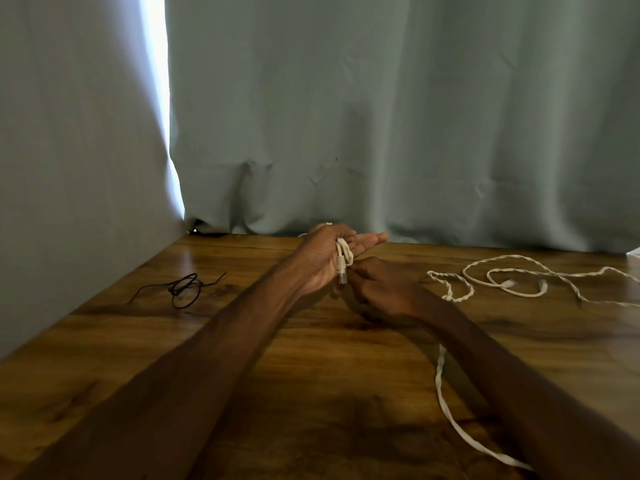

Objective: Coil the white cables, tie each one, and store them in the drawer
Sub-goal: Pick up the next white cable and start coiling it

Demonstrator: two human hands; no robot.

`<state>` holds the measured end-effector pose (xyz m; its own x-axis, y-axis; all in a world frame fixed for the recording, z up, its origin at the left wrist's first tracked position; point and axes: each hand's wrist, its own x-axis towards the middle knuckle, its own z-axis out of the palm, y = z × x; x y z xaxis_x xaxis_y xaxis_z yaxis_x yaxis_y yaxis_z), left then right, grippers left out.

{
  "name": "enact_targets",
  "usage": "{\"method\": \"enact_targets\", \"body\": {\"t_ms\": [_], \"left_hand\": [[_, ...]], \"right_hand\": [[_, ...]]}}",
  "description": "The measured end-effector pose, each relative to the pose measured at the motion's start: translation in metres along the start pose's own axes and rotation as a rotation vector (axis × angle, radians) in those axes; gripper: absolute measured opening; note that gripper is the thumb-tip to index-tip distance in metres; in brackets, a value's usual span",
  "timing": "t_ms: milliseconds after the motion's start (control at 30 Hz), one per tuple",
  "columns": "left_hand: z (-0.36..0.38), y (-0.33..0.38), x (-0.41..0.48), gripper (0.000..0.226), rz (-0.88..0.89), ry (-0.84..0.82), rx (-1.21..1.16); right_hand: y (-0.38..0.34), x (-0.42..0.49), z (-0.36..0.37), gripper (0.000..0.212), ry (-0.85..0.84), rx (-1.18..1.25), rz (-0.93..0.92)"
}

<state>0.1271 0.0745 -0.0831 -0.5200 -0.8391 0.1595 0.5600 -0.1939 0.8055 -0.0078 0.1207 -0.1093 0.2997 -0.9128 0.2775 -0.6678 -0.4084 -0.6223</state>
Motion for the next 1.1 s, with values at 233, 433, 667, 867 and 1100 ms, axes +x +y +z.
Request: {"method": "enact_targets", "body": {"t_ms": [233,433,667,867,1100], "left_hand": [[-0.011,0.003,0.003,0.030,-0.014,0.065,0.149],[-0.010,0.003,0.008,0.056,0.135,0.170,0.182],[-0.020,0.009,0.009,0.005,0.207,0.274,0.452],[-0.032,0.000,-0.003,0.023,0.353,0.267,1.032],[-0.013,0.005,-0.009,0.067,-0.050,-0.128,0.822]], "right_hand": [[-0.004,0.001,-0.003,0.037,0.009,-0.086,-0.057],[-0.009,0.002,-0.012,0.032,-0.008,-0.274,-0.120],[-0.019,-0.001,-0.030,0.022,-0.049,-0.291,-0.112],[-0.020,-0.005,-0.044,0.019,0.080,-0.128,-0.187],[0.011,0.002,-0.057,0.008,0.354,-0.212,-0.317]]}}
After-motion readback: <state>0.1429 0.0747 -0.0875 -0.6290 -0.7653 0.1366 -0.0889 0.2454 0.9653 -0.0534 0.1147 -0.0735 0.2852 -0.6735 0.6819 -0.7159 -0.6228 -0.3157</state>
